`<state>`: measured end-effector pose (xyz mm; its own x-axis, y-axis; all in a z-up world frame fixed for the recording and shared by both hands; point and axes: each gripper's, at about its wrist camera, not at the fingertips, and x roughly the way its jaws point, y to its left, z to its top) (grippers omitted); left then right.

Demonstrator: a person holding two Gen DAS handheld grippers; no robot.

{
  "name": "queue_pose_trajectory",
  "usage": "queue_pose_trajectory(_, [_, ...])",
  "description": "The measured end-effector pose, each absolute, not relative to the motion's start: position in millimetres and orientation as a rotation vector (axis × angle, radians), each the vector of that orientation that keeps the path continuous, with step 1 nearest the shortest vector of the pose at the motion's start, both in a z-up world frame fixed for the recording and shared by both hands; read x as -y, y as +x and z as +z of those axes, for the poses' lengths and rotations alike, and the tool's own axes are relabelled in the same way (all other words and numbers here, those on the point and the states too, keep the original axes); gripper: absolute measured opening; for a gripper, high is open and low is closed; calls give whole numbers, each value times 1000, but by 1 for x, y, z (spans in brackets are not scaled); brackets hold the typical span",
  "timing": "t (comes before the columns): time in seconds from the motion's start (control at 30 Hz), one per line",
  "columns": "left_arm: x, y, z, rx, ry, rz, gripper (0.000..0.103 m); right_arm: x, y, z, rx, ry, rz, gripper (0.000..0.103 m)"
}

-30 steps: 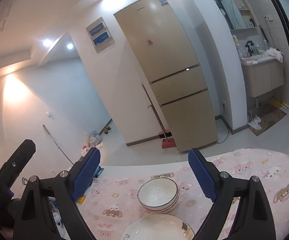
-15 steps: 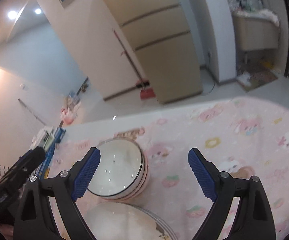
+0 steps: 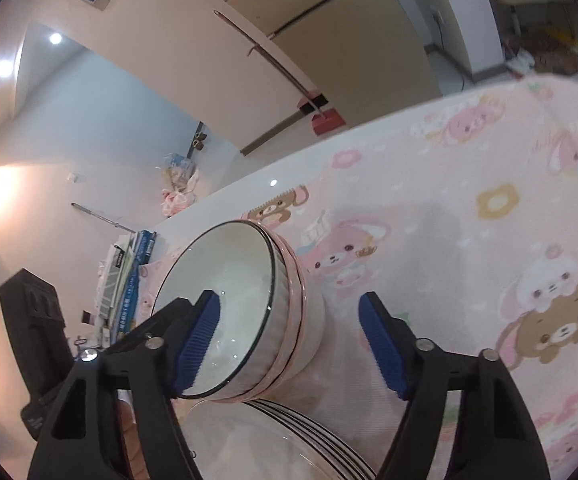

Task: Organize plates and bowls
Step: 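Close both tools on the rim of the bowl stack, then lift the bowl stack with both tools and carry it over the plates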

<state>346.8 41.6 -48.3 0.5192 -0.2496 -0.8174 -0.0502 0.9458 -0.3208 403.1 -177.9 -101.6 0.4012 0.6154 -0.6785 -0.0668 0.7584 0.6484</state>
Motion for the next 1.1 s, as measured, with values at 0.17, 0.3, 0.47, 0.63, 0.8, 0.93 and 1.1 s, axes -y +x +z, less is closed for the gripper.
queue_pose_trajectory(0.17, [-38, 351, -61, -1076, -334, -148, 46, 172, 404, -113, -1096, 585, 483, 60])
queue_pose_trajectory(0.3, [-33, 353, -70, -1102, -322, -151, 43, 168, 403, -110, -1075, 553, 491, 55])
queue_pose_trajectory(0.47, [-39, 353, -73, -1111, -401, -201, 36, 166, 405, -116, -1090, 597, 527, 50])
queue_pose_trajectory(0.63, [-49, 353, -76, -1099, -483, -241, 34, 167, 407, -118, -1099, 608, 542, 51])
queue_pose_trajectory(0.8, [-56, 354, -79, -1093, -538, -261, 34, 171, 413, -137, -1171, 740, 569, 57])
queue_pose_trajectory(0.93, [-51, 355, -81, -1105, -535, -267, 41, 165, 412, -136, -1159, 711, 553, 57])
queue_pose_trajectory(1.1, [-42, 357, -87, -1150, -558, -296, 52, 171, 414, -143, -1184, 782, 570, 57])
